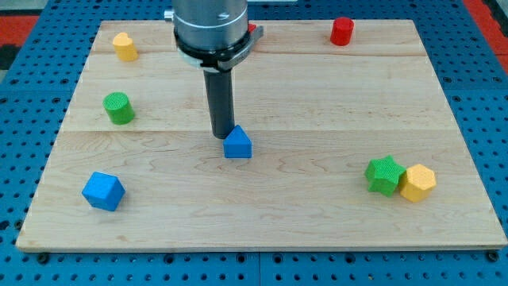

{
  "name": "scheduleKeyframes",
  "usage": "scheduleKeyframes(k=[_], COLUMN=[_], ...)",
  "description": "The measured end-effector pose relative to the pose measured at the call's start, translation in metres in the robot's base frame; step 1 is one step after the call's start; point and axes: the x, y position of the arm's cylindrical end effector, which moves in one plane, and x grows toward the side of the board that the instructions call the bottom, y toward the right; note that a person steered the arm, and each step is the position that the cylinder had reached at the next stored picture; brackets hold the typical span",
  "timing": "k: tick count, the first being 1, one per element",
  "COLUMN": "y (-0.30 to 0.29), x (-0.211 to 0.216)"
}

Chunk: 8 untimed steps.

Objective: Move the blue cube to the left of the triangle

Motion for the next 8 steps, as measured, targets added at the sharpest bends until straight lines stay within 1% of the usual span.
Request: scheduleKeyframes(k=[1, 2, 3, 4, 5, 6, 7, 8], y=[0.031, 0.026, 0.006, -0.010, 0.002, 0.029, 0.045, 0.022], x=[-0.034, -0.012, 0.025, 0.039, 0.043, 0.053, 0.075, 0.062])
